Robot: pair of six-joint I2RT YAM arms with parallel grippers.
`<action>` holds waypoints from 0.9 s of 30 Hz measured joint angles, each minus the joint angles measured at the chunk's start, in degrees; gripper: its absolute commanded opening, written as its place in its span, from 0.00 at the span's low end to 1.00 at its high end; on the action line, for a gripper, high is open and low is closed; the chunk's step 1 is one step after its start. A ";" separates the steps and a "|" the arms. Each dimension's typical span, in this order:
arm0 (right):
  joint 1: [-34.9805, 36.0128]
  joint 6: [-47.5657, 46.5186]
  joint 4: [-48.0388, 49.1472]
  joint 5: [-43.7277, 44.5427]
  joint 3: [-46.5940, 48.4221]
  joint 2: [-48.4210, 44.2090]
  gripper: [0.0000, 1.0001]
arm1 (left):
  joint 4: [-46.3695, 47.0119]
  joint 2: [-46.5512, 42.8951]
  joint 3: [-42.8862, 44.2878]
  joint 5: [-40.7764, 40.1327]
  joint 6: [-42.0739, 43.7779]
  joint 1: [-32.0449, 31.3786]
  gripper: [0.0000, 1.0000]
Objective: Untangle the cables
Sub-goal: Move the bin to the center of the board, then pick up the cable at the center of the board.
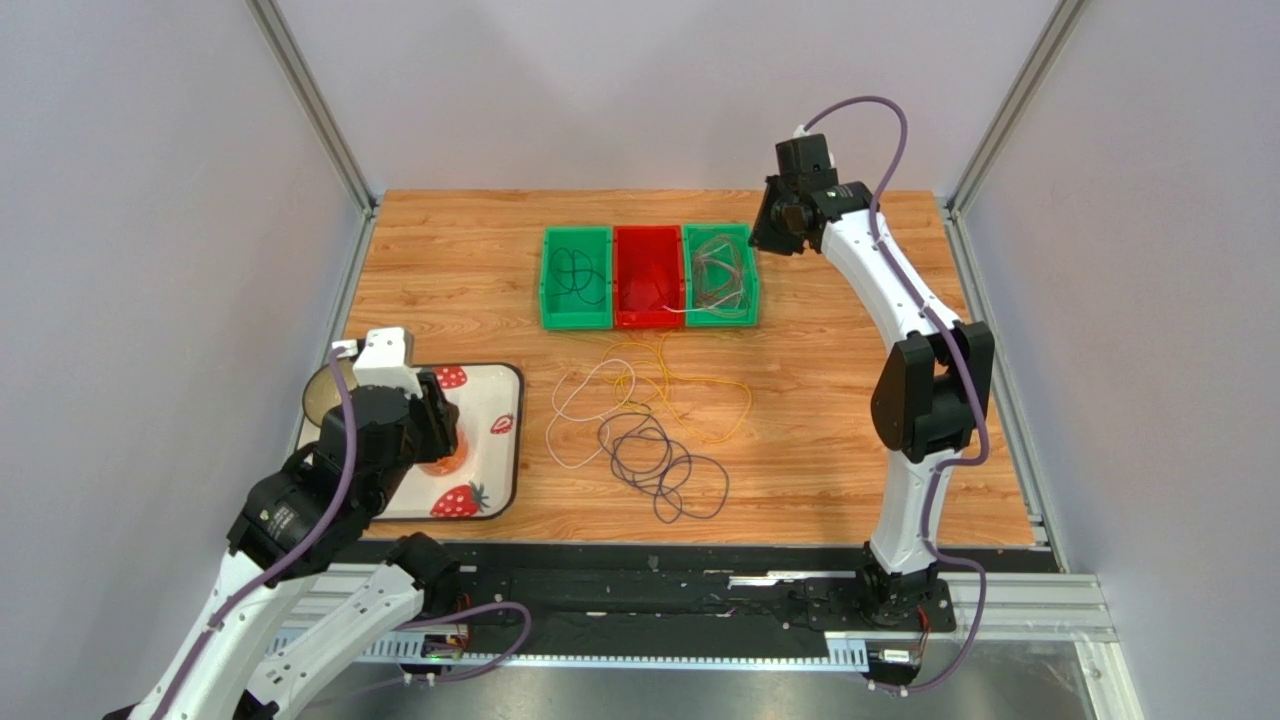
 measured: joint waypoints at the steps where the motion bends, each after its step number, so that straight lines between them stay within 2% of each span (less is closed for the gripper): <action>1: 0.00 -0.04 0.20 -0.22 -0.07 0.20 0.19 | 0.00 -0.02 0.00 0.00 0.00 0.00 0.47; 8: 0.22 0.52 4.74 -6.56 -2.60 2.67 0.15 | 0.00 -0.04 -0.02 -0.02 0.00 0.00 0.47; 13: 0.52 1.33 6.60 -9.90 -2.38 9.09 0.17 | 0.00 -0.04 -0.02 -0.02 0.00 0.00 0.47; 17: 0.63 2.29 6.69 -8.96 -2.38 12.57 0.17 | -0.02 -0.04 -0.02 -0.02 -0.02 0.00 0.47; 27: -2.01 3.69 6.67 -2.99 -2.12 12.94 0.16 | -0.02 -0.09 -0.02 -0.04 -0.04 0.00 0.47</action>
